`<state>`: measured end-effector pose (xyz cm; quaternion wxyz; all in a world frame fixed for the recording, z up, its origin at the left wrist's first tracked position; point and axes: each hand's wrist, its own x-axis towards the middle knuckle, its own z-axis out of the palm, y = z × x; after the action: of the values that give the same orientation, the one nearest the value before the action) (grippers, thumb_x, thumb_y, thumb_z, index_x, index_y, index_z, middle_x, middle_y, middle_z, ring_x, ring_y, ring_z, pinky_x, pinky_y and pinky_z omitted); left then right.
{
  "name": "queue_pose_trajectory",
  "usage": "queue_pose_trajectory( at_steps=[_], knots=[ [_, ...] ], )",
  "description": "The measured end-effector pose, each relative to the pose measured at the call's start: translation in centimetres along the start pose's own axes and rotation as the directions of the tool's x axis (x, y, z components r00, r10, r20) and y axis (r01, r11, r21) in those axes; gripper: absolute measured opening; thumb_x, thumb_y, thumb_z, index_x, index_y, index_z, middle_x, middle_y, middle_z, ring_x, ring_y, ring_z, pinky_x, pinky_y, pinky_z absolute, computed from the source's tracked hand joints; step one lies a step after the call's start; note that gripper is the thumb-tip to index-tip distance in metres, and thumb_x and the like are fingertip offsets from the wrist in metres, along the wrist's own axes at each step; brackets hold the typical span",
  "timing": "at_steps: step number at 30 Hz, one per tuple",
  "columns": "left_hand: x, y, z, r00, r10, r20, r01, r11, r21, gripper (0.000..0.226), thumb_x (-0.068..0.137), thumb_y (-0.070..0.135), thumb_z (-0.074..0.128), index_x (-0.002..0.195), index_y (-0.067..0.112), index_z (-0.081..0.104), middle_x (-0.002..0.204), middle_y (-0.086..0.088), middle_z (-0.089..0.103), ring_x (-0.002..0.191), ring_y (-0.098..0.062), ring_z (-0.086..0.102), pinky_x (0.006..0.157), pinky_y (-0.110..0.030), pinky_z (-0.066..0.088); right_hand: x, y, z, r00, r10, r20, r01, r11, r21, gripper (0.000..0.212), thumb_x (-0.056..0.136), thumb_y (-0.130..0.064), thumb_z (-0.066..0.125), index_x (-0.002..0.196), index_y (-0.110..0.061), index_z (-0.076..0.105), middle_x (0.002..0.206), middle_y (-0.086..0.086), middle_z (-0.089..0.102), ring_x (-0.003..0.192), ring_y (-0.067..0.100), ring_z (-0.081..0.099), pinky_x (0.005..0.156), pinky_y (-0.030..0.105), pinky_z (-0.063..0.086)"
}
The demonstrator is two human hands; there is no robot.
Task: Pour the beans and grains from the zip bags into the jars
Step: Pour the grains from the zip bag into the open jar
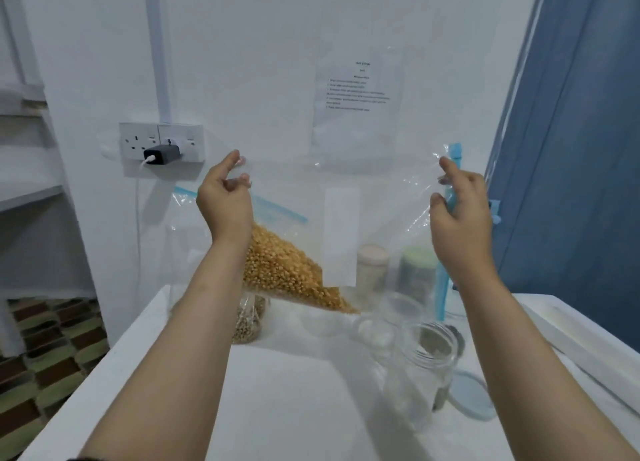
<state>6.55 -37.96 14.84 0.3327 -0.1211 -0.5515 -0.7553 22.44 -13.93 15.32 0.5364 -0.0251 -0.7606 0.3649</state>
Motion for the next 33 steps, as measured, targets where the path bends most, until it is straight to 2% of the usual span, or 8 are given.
queue_pose_trajectory(
  at_steps=[3, 6, 8, 13, 15, 18, 23, 33],
  knots=[
    [-0.5, 0.8, 0.7, 0.999, 0.015, -0.036, -0.015, 1.0, -0.001, 0.044, 0.089, -0.011, 0.055, 0.122, 0.015, 0.067, 0.105, 0.004, 0.069, 0.068, 0.003, 0.054, 0.077, -0.01, 0.047, 0.2, 0.5, -0.7, 1.0, -0.013, 0.005, 0.013, 0.999, 0.031, 0.049, 0.101, -0.002, 0.045, 0.147, -0.017, 0.046, 0.121, -0.005, 0.043, 0.104, -0.016, 0.045, 0.096, 0.014, 0.042],
    [-0.6, 1.3, 1.3, 0.998, 0.021, -0.062, -0.021, 1.0, 0.001, 0.044, 0.09, -0.012, 0.052, 0.123, 0.013, 0.067, 0.102, 0.007, 0.069, 0.067, 0.005, 0.056, 0.078, -0.011, 0.048, 0.4, 0.9, -1.3, 0.999, -0.027, 0.027, 0.026, 0.999, 0.048, 0.049, 0.1, -0.002, 0.046, 0.148, -0.015, 0.045, 0.119, -0.004, 0.042, 0.103, -0.016, 0.044, 0.091, 0.002, 0.036],
    [-0.7, 1.7, 1.4, 0.996, 0.045, -0.077, -0.043, 0.999, 0.017, 0.043, 0.091, -0.011, 0.053, 0.122, 0.016, 0.067, 0.103, 0.008, 0.068, 0.067, 0.009, 0.057, 0.078, -0.01, 0.048, 0.2, 1.3, -1.6, 0.999, -0.042, 0.034, 0.04, 0.997, 0.067, 0.049, 0.1, -0.002, 0.047, 0.148, -0.015, 0.045, 0.118, -0.004, 0.042, 0.102, -0.011, 0.046, 0.09, 0.003, 0.036],
    [-0.8, 2.7, 1.8, 0.992, 0.106, -0.067, -0.102, 0.993, 0.053, 0.043, 0.092, -0.011, 0.051, 0.118, 0.02, 0.067, 0.106, 0.003, 0.069, 0.072, 0.012, 0.061, 0.077, -0.011, 0.049, -0.5, 2.7, -2.1, 0.997, -0.024, 0.076, 0.014, 0.991, 0.131, 0.051, 0.1, -0.006, 0.051, 0.149, -0.018, 0.043, 0.12, -0.006, 0.043, 0.109, 0.01, 0.051, 0.099, 0.04, 0.05],
    [-0.8, 2.9, 1.8, 0.993, 0.109, -0.055, -0.105, 0.993, 0.061, 0.045, 0.092, -0.011, 0.049, 0.114, 0.025, 0.067, 0.105, 0.007, 0.069, 0.071, 0.009, 0.063, 0.082, -0.016, 0.052, -0.6, 3.4, -2.4, 0.995, -0.026, 0.095, 0.012, 0.989, 0.148, 0.051, 0.1, -0.008, 0.053, 0.149, -0.02, 0.042, 0.122, -0.006, 0.043, 0.113, 0.013, 0.052, 0.098, 0.047, 0.051],
    [-1.1, 3.1, 1.8, 0.992, 0.121, -0.027, -0.119, 0.99, 0.072, 0.049, 0.091, -0.01, 0.05, 0.109, 0.032, 0.066, 0.105, 0.009, 0.07, 0.07, 0.005, 0.062, 0.087, -0.021, 0.055, -0.7, 4.3, -2.9, 0.994, -0.022, 0.109, 0.005, 0.987, 0.16, 0.054, 0.1, -0.01, 0.056, 0.15, -0.022, 0.041, 0.123, -0.005, 0.042, 0.116, 0.012, 0.051, 0.099, 0.048, 0.051],
    [-1.6, 3.7, 2.5, 0.992, 0.126, -0.004, -0.125, 0.99, 0.056, 0.049, 0.09, -0.011, 0.052, 0.107, 0.033, 0.067, 0.11, 0.001, 0.071, 0.074, 0.003, 0.063, 0.09, -0.024, 0.055, -1.0, 5.5, -3.6, 0.995, -0.012, 0.102, -0.006, 0.985, 0.171, 0.055, 0.099, -0.011, 0.058, 0.15, -0.024, 0.041, 0.124, -0.003, 0.042, 0.118, 0.015, 0.05, 0.098, 0.05, 0.051],
    [-2.2, 5.0, 4.0, 0.986, 0.161, 0.034, -0.163, 0.984, 0.076, 0.048, 0.09, -0.01, 0.054, 0.111, 0.032, 0.066, 0.108, 0.006, 0.072, 0.078, -0.007, 0.063, 0.088, -0.02, 0.053, -1.6, 6.7, -3.9, 0.996, 0.036, 0.078, -0.051, 0.979, 0.199, 0.054, 0.1, -0.013, 0.058, 0.15, -0.024, 0.041, 0.124, -0.006, 0.04, 0.119, 0.008, 0.048, 0.1, 0.049, 0.051]
  ],
)
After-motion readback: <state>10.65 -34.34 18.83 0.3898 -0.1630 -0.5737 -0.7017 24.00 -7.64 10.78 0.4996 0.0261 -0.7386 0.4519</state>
